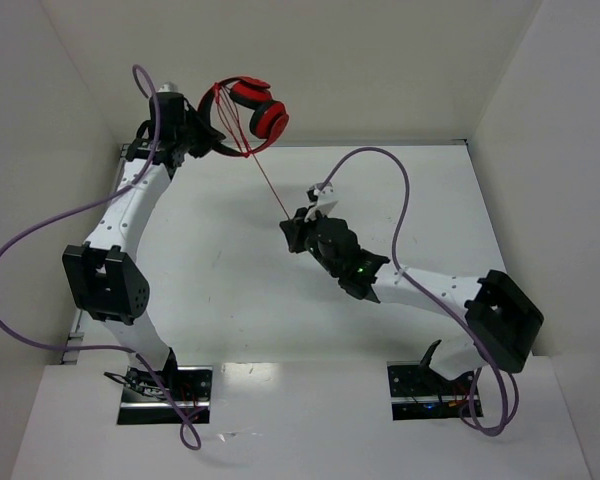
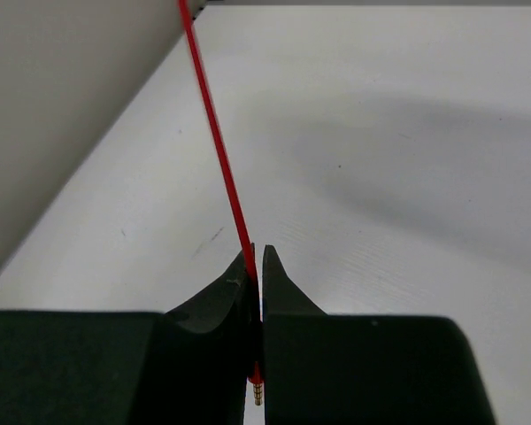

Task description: Wrap the headphones

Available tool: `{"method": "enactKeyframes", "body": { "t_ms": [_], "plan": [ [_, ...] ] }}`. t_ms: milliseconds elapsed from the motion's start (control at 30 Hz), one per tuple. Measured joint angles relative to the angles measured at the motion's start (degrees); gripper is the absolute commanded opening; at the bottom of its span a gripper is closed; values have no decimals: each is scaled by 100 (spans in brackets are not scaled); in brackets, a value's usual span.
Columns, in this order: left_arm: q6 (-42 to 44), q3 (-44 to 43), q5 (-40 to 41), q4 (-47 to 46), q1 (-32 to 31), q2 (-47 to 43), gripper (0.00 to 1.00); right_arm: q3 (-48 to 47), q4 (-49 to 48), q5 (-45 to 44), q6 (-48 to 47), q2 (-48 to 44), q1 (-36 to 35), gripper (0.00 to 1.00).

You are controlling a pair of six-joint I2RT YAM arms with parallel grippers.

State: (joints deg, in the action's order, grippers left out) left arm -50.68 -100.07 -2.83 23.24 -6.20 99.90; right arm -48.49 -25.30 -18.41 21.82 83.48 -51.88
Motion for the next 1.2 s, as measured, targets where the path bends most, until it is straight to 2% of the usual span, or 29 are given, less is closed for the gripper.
{"method": "enactKeyframes", "body": {
  "t_ms": [133, 533, 767, 967, 1100, 1200],
  "plan": [
    [81, -22, -44, -7, 31, 0, 0, 179, 24, 7, 20, -348, 2, 0],
    [-179, 109, -1622, -208, 68, -98, 0, 562, -450, 334, -177, -323, 44, 0],
    [-223, 369, -1792, -350, 118, -485, 0, 221, -570, 866, -247, 256, 44, 0],
    [-175, 387, -1873, -337, 192, -636, 0, 179, -682, 726, -422, 315, 107, 0],
    [-59, 424, -2240, -310, 227, -754, 0, 299, -898, 673, -662, 275, 389, 0],
    [4, 776, -2538, -439, 227, -1021, 0, 369, -1080, 704, -903, 192, 638, 0]
  ]
}}
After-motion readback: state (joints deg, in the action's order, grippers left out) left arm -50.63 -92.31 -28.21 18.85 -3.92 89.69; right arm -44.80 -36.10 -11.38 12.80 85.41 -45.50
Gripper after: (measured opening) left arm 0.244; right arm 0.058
